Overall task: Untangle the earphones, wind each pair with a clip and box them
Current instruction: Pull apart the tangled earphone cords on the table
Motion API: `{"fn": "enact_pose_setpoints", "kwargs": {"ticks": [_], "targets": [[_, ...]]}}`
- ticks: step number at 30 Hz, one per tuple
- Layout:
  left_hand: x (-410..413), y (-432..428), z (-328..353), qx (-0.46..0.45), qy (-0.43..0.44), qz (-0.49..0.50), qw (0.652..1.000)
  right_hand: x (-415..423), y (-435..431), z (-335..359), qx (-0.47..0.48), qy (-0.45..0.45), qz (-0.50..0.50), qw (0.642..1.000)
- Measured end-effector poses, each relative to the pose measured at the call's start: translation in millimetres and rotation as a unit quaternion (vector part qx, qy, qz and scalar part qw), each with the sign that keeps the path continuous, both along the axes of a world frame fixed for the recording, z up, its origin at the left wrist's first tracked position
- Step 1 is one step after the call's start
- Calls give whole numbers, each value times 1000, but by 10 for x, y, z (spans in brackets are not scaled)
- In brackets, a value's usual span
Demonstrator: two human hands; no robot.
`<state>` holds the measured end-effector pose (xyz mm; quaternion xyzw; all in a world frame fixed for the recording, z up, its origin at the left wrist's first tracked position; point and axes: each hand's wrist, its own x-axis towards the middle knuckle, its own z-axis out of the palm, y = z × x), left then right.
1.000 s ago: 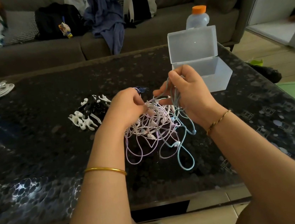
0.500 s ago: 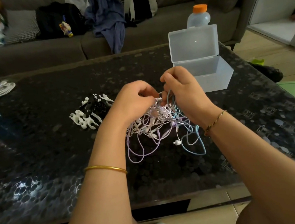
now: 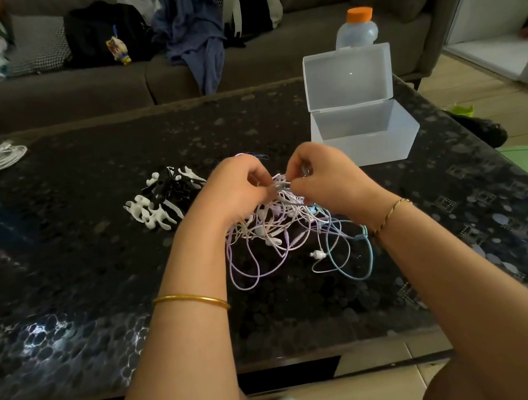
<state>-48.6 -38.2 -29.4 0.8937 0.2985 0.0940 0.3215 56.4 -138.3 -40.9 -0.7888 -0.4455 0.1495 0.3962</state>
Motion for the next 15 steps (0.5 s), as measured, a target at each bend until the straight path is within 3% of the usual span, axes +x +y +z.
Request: {"fn": "enact_pose_setpoints", "kwargs": {"ticks": [7,10,15], "targets": [[24,-31,10,-73,-15,50,996,-1,12,-33,-45,-114,1,992],[22,42,-27,-84,-33,109,990,3,20,-38,-37,-125,-21,991],[3,35,-38,-73,1,91,993,17,21,-48,15,-109,-30,993]]}}
